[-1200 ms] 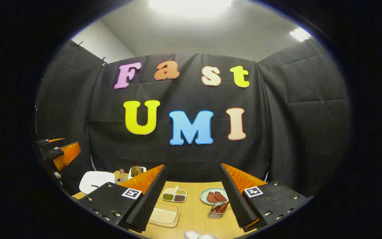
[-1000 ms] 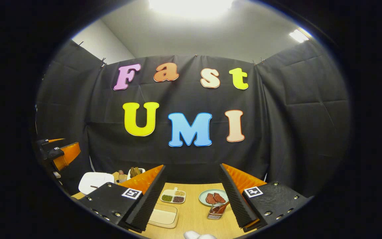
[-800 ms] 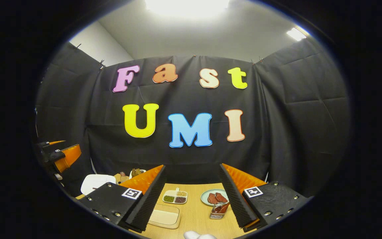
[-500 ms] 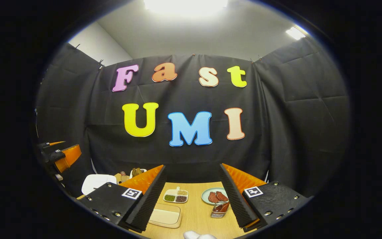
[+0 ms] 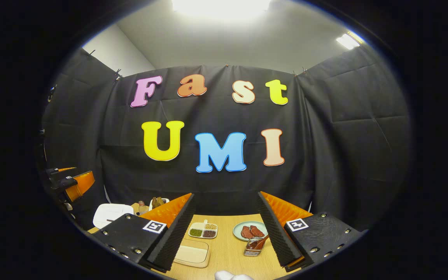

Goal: Close the left gripper, press the button to open the rice cooker; take a wooden spoon from the chopstick holder with the right hand, scoop a spoonful of rice and pour it into the rice cooker, then put the wooden spoon back into the chopstick holder.

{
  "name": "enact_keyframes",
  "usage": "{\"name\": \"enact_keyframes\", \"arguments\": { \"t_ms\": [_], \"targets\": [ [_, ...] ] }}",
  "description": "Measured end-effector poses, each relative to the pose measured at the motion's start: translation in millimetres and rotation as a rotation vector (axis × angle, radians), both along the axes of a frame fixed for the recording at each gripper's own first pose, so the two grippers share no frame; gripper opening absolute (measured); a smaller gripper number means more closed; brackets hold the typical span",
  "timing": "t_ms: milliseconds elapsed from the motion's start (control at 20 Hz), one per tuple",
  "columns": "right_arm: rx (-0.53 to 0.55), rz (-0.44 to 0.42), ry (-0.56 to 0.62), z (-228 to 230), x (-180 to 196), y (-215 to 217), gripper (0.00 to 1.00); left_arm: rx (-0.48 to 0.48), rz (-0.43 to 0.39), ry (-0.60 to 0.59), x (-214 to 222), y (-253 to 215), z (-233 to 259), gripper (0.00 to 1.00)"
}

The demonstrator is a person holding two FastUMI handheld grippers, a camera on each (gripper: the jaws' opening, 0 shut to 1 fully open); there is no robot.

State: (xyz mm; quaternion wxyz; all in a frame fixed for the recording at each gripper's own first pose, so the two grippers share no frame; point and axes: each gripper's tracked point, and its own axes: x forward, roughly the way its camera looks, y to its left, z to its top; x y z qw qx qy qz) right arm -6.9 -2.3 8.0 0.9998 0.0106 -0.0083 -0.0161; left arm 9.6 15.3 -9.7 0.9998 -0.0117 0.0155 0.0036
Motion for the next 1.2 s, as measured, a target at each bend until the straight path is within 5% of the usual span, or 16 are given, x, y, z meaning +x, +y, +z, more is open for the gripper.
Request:
{"name": "enact_keyframes", "arguments": {
  "t_ms": [200,450,500,550,1200],
  "targets": [
    [-0.004,-0.008,0.007,-1.9,0.6,-1.3,0.96,0.008,-0.03,0.005,4.8,-7.6,-4.5,0.88],
    [0.003,-0.002,0.014,-4.2,0.2,-0.4,0.96,-0.002,-0.029,0.018,13.9,-3.1,-9.9,0.39],
    [0.001,-0.004,0.015,-4.5,0.9,-1.2,0.96,-0.005,-0.026,0.032,15.3,-0.4,-14.0,0.17],
    [-0.001,-0.003,0.014,-4.8,0.7,-0.6,0.96,-0.009,-0.028,0.042,15.8,-1.3,-17.6,0.11],
    [-0.017,0.01,0.048,-14.7,8.7,3.2,0.96,-0.006,0.096,0.129,61.5,52.4,-86.9,0.1]
  ]
}}
